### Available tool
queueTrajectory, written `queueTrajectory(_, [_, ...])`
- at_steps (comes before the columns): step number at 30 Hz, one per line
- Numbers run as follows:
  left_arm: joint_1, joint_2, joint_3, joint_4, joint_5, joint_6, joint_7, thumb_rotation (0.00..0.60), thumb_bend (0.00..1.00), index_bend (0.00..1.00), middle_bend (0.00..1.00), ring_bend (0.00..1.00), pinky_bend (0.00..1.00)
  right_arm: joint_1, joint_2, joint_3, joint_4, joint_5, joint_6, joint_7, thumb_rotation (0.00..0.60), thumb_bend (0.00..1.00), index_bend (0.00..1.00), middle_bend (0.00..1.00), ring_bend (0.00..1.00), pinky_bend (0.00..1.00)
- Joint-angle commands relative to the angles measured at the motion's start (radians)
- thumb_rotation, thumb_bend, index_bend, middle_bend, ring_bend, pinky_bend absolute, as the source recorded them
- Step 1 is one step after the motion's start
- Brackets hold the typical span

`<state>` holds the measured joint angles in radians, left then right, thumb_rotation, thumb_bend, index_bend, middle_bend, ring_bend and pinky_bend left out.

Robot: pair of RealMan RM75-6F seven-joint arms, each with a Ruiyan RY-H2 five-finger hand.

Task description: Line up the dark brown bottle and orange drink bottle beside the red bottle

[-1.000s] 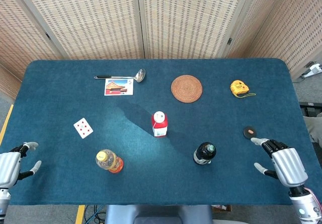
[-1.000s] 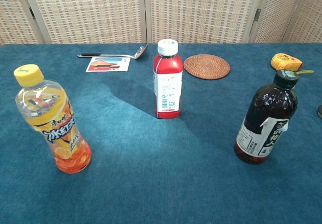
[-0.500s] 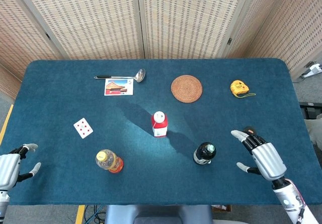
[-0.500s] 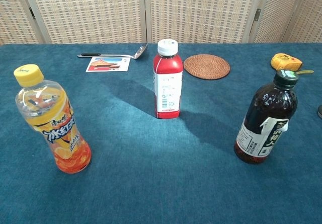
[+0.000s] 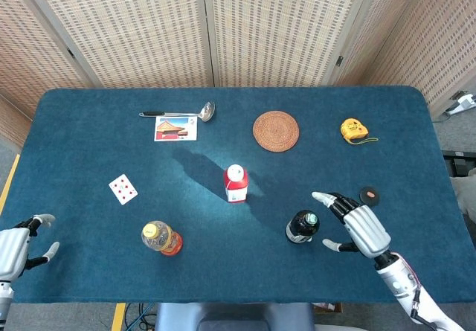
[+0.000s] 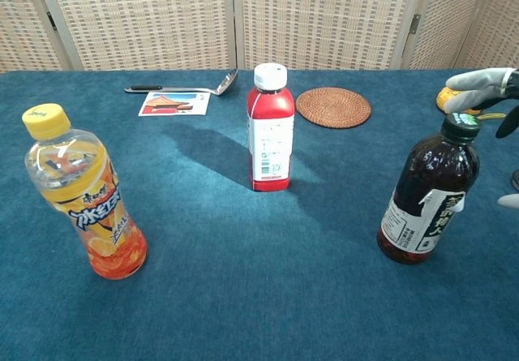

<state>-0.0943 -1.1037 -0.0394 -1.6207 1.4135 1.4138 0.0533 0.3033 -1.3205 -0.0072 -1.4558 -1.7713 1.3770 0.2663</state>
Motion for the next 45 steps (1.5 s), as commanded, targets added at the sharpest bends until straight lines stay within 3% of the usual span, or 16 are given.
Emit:
queueTrajectory(1, [0.000, 0.001, 0.000, -0.002, -0.003, -0.002, 0.000, 0.600, 0.25, 0.58, 0.39, 0.46, 0.63, 0.013, -0.025, -0.004, 0.032, 0.003, -0.005, 0.042, 0.600, 0.00, 0.10, 0.20, 0.16, 0.34])
queueTrajectory(10, [0.002, 0.005, 0.002, -0.008, -0.003, -0.003, -0.002, 0.600, 0.25, 0.58, 0.39, 0.46, 0.63, 0.037, -0.082, -0.027, 0.114, 0.002, -0.016, 0.140, 0.600, 0.00, 0.10, 0.22, 0.17, 0.34])
queueTrajectory(30, [0.003, 0.014, 0.005, -0.016, -0.008, -0.011, -0.015, 0.600, 0.25, 0.58, 0.39, 0.46, 0.63, 0.090, -0.156, -0.036, 0.184, 0.034, -0.057, 0.239, 0.600, 0.00, 0.10, 0.27, 0.23, 0.39])
queueTrajectory(39, [0.005, 0.020, 0.007, -0.025, -0.002, -0.007, -0.017, 0.600, 0.25, 0.58, 0.39, 0.46, 0.63, 0.113, -0.180, -0.031, 0.206, 0.057, -0.084, 0.261, 0.600, 0.00, 0.16, 0.43, 0.40, 0.54])
queueTrajectory(45, [0.003, 0.021, 0.009, -0.024, -0.004, -0.015, -0.013, 0.600, 0.25, 0.58, 0.39, 0.46, 0.63, 0.122, -0.192, -0.027, 0.218, 0.078, -0.102, 0.247, 0.600, 0.00, 0.31, 0.55, 0.53, 0.66])
